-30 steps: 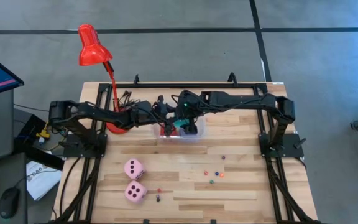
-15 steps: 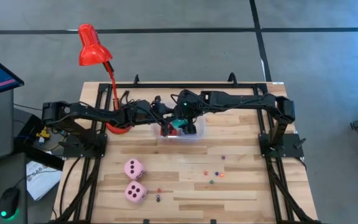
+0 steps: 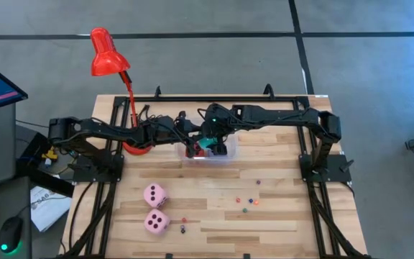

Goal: Pick & Place Dice
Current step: Put the large blue die into the transparent bin

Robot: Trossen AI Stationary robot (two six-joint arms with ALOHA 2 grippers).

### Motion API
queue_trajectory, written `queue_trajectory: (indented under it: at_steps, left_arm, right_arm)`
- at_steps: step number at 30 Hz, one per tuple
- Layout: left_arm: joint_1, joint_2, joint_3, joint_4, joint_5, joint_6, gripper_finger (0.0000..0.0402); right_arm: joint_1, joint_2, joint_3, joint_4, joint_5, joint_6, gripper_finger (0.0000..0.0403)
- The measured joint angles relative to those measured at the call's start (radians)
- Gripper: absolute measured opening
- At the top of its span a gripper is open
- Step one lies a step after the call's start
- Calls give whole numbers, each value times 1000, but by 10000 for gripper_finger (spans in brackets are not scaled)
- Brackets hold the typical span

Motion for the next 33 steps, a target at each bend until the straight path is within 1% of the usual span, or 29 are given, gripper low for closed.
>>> queue_trajectory:
  at_steps: [5,8,13,22,25,27,30,33]
  left_arm:
    - [0,0,0,-13,-6,1,106]
    - [0,0,-3,19,-6,2,106]
    - [0,2,-3,30,3,2,106]
    - [0,2,-3,46,0,3,106]
    - [-5,10,-7,24,18,-4,106]
    - [-6,2,-2,-3,13,2,106]
    - [-4,3,-2,-20,5,0,106]
    - [-5,5,-3,-11,10,4,106]
  right_arm:
    - [0,0,0,24,0,0,400]
    - [0,1,0,28,0,0,400]
    - [9,8,0,17,1,8,400]
    - [1,9,0,80,-2,6,400]
    - [0,4,10,149,-6,6,400]
    - [0,1,10,158,-7,0,400]
    - [5,-1,6,166,-4,-1,400]
    - [4,-2,31,111,0,-2,400]
